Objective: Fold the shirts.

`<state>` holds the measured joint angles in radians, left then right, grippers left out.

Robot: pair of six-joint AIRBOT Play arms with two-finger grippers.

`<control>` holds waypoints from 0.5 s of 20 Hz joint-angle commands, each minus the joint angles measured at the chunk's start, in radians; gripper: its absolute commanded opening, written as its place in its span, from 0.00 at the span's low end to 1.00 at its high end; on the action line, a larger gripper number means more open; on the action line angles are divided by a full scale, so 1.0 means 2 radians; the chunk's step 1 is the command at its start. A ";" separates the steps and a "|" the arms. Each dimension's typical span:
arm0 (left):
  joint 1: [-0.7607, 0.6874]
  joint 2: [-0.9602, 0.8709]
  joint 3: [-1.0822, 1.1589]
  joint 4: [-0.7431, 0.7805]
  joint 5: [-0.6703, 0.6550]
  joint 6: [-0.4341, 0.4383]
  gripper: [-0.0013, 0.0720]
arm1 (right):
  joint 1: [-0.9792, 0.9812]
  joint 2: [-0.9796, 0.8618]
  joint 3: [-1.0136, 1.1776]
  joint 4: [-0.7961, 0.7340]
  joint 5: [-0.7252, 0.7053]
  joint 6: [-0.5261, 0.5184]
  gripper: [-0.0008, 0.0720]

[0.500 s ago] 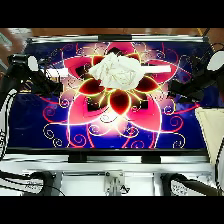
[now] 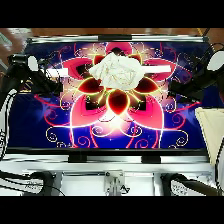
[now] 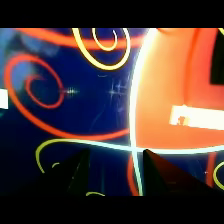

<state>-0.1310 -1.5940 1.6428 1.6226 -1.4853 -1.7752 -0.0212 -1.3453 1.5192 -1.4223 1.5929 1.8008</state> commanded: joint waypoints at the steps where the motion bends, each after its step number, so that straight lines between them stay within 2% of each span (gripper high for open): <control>1: 0.000 0.000 0.000 0.000 0.000 0.000 0.57 | 0.000 0.000 0.000 0.000 0.000 0.000 0.77; 5: 0.000 0.000 0.000 0.000 0.000 0.000 0.57 | 0.000 0.000 0.000 0.000 0.000 0.000 0.77; 10: 0.000 0.000 0.000 -0.001 0.004 -0.002 0.57 | 0.000 0.000 0.000 0.001 -0.041 0.000 0.77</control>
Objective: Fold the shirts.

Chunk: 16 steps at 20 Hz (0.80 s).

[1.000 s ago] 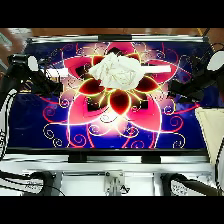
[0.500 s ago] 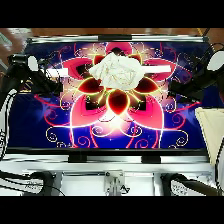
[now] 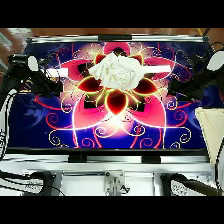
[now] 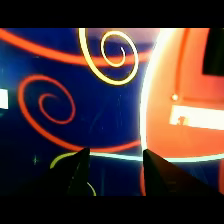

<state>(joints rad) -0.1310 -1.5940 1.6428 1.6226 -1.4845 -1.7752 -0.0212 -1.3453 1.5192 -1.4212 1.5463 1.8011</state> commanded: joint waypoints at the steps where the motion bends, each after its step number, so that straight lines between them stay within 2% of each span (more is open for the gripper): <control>1: 0.000 -0.001 0.000 -0.008 0.019 -0.019 0.57 | 0.000 0.000 0.000 -0.001 -0.023 0.000 0.77; 3: 0.000 -0.001 0.000 -0.046 0.058 -0.039 0.57 | 0.000 0.000 0.000 -0.001 -0.043 0.000 0.77; 6: 0.001 -0.019 0.002 -0.150 0.124 0.030 0.57 | 0.000 -0.002 0.000 -0.001 -0.074 -0.004 0.77; 8: 0.001 -0.043 0.003 -0.212 0.147 0.048 0.57 | 0.000 -0.006 0.000 0.002 -0.084 -0.004 0.77; 9: 0.001 -0.053 0.003 -0.237 0.151 0.068 0.57 | 0.000 -0.012 0.000 0.013 -0.086 -0.005 0.77; 11: 0.001 -0.072 0.005 -0.283 0.169 0.135 0.57 | 0.000 -0.027 0.000 0.062 -0.097 -0.025 0.77; 12: 0.001 -0.082 0.009 -0.302 0.180 0.147 0.58 | 0.000 -0.040 0.000 0.095 -0.103 -0.032 0.77; 14: 0.001 -0.106 0.022 -0.351 0.211 0.147 0.92 | 0.000 -0.064 0.000 0.149 -0.117 -0.040 0.77; 16: 0.001 -0.135 0.044 -0.423 0.232 0.160 0.95 | 0.000 -0.080 0.000 0.176 -0.128 -0.047 0.77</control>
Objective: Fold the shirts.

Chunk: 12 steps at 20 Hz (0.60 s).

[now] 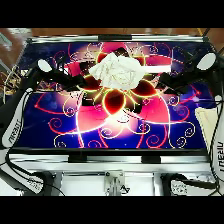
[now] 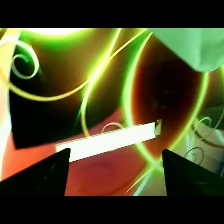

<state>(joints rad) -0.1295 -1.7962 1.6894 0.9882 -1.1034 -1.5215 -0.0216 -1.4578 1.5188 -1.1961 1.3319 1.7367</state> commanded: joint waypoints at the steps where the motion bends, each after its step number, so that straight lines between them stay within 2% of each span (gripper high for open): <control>1: 0.000 -0.050 0.031 -0.144 0.045 0.045 0.99 | 0.000 -0.027 0.000 0.065 -0.026 -0.015 0.77; 2: 0.000 -0.063 0.039 -0.168 0.044 0.051 0.99 | 0.000 -0.028 0.000 0.065 -0.031 -0.015 0.77; 4: 0.006 -0.072 0.044 -0.169 0.037 0.063 0.99 | 0.012 -0.030 0.000 0.062 -0.054 -0.015 0.77; 5: 0.012 -0.071 0.044 -0.161 0.036 0.063 0.99 | 0.026 -0.035 0.000 0.062 -0.067 -0.015 0.92; 6: 0.020 -0.071 0.044 -0.162 0.038 0.061 0.99 | 0.044 -0.046 0.000 0.063 -0.083 -0.014 0.94; 9: 0.021 -0.080 0.045 -0.169 0.047 0.062 0.99 | 0.094 -0.081 0.000 0.078 -0.134 -0.009 0.94; 12: 0.015 -0.094 0.045 -0.168 0.019 0.077 0.99 | 0.118 -0.103 0.000 0.089 -0.192 0.011 0.94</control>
<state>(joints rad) -0.0967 -1.9614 1.7767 0.6647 -1.0286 -1.3922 0.1612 -1.6196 1.5188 -1.0431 1.0725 1.7229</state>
